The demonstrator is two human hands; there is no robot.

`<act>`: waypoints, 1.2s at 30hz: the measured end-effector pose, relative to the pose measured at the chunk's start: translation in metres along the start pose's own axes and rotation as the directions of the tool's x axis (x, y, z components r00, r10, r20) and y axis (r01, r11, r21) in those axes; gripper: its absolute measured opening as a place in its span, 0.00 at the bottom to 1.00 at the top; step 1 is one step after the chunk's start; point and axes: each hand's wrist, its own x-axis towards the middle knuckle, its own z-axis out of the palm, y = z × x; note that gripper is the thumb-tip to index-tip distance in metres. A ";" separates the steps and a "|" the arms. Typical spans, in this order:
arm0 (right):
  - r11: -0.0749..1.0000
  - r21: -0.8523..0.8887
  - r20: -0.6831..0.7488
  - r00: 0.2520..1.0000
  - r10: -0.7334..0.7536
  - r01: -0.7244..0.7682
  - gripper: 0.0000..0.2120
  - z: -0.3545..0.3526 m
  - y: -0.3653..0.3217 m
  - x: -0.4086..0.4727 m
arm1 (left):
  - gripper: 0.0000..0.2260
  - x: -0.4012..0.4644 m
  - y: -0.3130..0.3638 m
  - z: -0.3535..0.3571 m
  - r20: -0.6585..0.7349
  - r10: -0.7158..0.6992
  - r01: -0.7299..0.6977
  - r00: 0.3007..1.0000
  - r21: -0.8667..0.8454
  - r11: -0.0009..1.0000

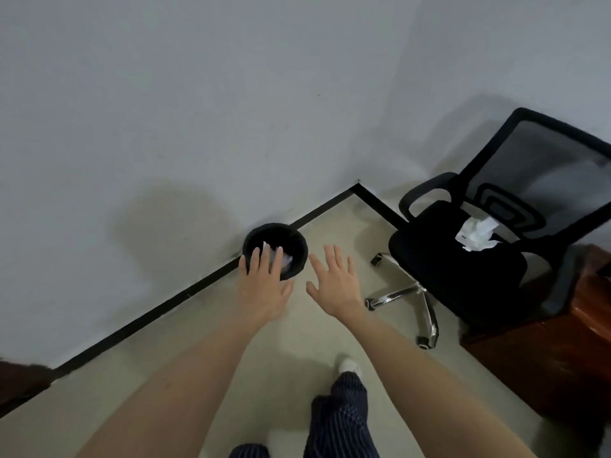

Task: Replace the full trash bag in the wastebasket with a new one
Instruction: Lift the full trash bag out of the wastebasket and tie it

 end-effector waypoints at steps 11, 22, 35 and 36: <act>0.889 -0.110 0.193 0.887 -0.420 0.445 0.29 0.032 0.094 0.203 | 0.29 0.125 0.035 0.067 0.106 -0.478 0.488 0.872 -0.102 0.867; 0.821 -0.054 0.230 0.807 -0.544 0.569 0.25 0.185 0.111 0.343 | 0.28 0.222 -0.023 0.203 0.157 -0.570 0.582 0.807 -0.045 0.812; 0.469 0.010 0.047 0.469 -0.882 0.883 0.25 0.380 0.176 0.525 | 0.26 0.270 -0.150 0.444 0.010 -0.516 0.489 0.857 -0.336 0.805; 0.531 0.143 -0.010 0.537 -0.843 0.835 0.25 0.387 0.177 0.533 | 0.25 0.275 -0.157 0.455 0.009 -0.599 0.533 0.801 -0.467 0.706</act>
